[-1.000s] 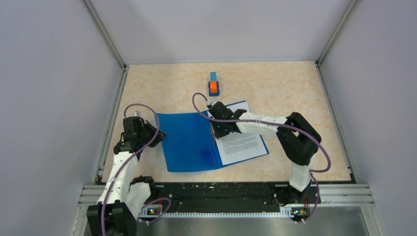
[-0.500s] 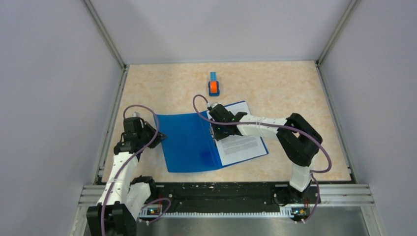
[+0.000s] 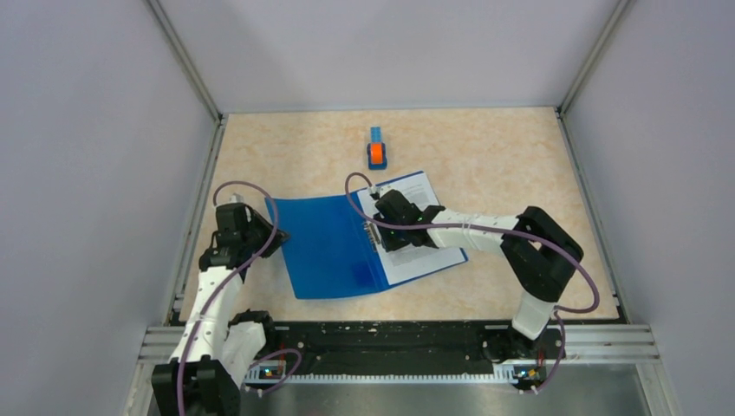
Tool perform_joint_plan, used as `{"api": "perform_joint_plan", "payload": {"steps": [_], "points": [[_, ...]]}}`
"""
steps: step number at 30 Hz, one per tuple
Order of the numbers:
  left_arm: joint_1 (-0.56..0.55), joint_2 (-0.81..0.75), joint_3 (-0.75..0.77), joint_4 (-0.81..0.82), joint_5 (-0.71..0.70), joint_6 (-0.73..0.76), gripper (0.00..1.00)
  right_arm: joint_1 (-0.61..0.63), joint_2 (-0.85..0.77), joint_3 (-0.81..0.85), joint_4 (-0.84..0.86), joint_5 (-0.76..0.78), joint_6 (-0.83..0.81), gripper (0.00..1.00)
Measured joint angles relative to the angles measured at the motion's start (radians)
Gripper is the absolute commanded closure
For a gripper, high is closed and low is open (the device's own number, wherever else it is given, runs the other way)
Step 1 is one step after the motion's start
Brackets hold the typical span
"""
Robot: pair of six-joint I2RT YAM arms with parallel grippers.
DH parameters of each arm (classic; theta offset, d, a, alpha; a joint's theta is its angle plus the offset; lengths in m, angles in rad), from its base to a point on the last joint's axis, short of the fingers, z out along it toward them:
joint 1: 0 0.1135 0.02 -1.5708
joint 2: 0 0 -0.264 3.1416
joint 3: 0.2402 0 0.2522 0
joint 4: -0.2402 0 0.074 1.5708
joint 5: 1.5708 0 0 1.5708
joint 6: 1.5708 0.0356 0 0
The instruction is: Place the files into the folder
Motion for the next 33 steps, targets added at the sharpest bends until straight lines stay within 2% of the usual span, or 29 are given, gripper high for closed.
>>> {"api": "perform_joint_plan", "payload": {"steps": [6, 11, 14, 17, 23, 33], "points": [[0.000, 0.016, 0.020, 0.000, 0.010, 0.024, 1.00, 0.000, -0.060, 0.026, -0.031, 0.015, -0.010, 0.72], [0.000, 0.056, 0.052, 0.010, 0.043, 0.064, 1.00, 0.005, -0.062, 0.177, -0.113, 0.049, -0.033, 0.73], [0.000, 0.077, 0.068, 0.017, 0.065, 0.090, 1.00, 0.022, -0.055, 0.268, -0.152, 0.073, -0.052, 0.77], [0.000, 0.080, 0.072, 0.021, 0.076, 0.108, 1.00, 0.050, -0.011, 0.368, -0.191, 0.097, -0.071, 0.81], [0.000, 0.080, 0.074, 0.022, 0.079, 0.120, 1.00, 0.097, 0.139, 0.518, -0.317, 0.150, -0.107, 0.82], [0.000, 0.080, 0.074, 0.023, 0.081, 0.122, 1.00, 0.126, 0.228, 0.571, -0.447, 0.224, -0.147, 0.84]]}}
